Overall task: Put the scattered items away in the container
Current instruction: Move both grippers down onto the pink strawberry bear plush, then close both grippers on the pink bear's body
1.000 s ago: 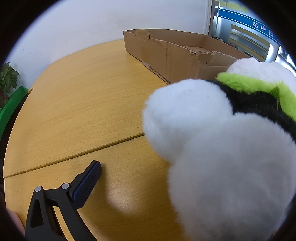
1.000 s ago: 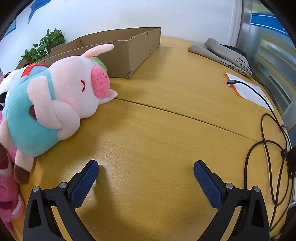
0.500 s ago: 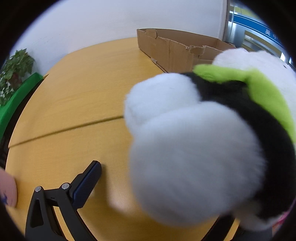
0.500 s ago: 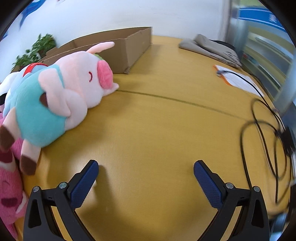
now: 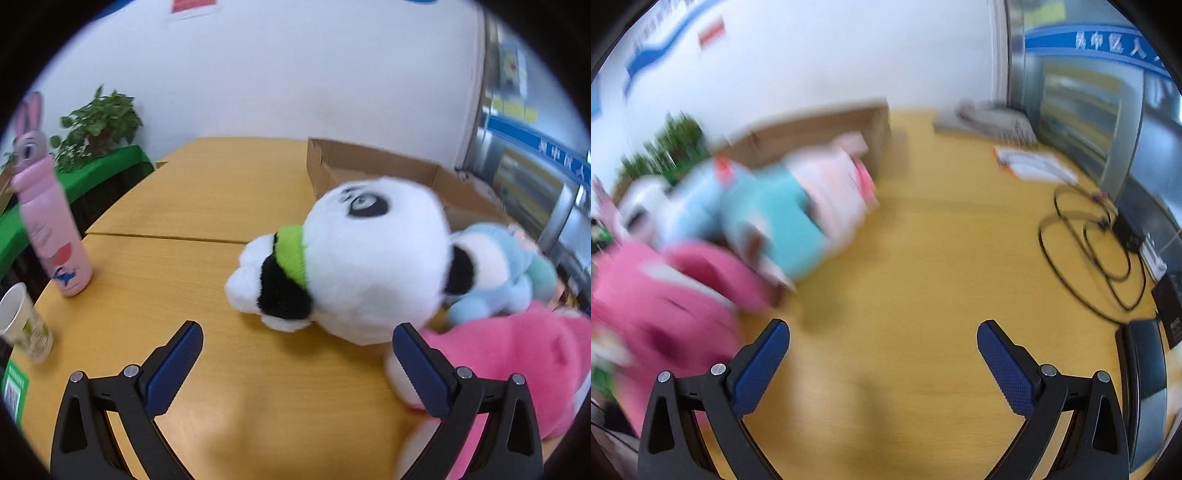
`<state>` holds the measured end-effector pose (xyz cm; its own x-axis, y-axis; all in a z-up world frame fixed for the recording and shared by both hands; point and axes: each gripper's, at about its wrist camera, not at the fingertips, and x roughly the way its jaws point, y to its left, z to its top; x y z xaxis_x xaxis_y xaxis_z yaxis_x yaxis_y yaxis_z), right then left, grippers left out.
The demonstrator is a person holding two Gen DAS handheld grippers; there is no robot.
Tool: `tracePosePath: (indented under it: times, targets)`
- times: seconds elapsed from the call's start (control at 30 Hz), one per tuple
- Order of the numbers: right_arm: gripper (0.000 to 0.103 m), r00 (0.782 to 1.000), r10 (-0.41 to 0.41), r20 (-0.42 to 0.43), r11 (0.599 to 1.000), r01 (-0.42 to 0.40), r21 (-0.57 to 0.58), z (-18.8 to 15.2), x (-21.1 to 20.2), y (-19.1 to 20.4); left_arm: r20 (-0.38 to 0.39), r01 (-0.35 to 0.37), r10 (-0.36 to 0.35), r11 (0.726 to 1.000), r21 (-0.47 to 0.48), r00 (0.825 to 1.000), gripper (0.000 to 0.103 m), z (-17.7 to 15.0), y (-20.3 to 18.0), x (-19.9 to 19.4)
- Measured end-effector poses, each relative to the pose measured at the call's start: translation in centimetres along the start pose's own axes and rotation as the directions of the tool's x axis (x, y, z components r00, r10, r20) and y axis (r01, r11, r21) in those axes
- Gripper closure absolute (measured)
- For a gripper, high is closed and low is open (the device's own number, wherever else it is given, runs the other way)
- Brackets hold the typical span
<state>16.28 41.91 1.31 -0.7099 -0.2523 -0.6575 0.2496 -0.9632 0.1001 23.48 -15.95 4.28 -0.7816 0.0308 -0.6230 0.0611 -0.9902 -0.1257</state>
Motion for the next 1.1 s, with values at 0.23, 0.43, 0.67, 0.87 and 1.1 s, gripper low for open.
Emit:
tracePosePath:
  times: [0.23,0.43,0.67,0.87,1.1]
  targets:
    - [0.0,0.966,0.189,0.175,0.982,-0.188,-0.023,2.9,-4.9,5.3,-0.008,0.206,-0.206,0.973,0.106,0.978,0.0,-1.2,-7.4,-2.6]
    - [0.0,0.943,0.311,0.116,0.942,-0.289,-0.169,1.4,-3.3,11.0,-0.103,0.395,-0.385,0.913,0.105,0.917,0.0,-1.6,-12.1,0.3]
    - [0.0,0.953,0.303,-0.011,0.95,-0.303,-0.074,-2.6,1.6,11.1,-0.194,0.434,-0.418,0.9,0.047,0.888,0.0,-3.3,-14.7,4.4]
    - [0.0,0.946,0.323,0.007,0.944,-0.321,-0.075,-2.7,1.7,11.0,-0.133,0.424,-0.412,0.902,0.079,0.901,0.013,-2.5,-14.6,2.0]
    - [0.0,0.952,0.296,0.075,0.949,-0.284,-0.135,-2.8,0.2,11.5,-0.137,0.433,-0.412,0.878,0.203,0.901,0.03,-3.0,-17.4,0.4]
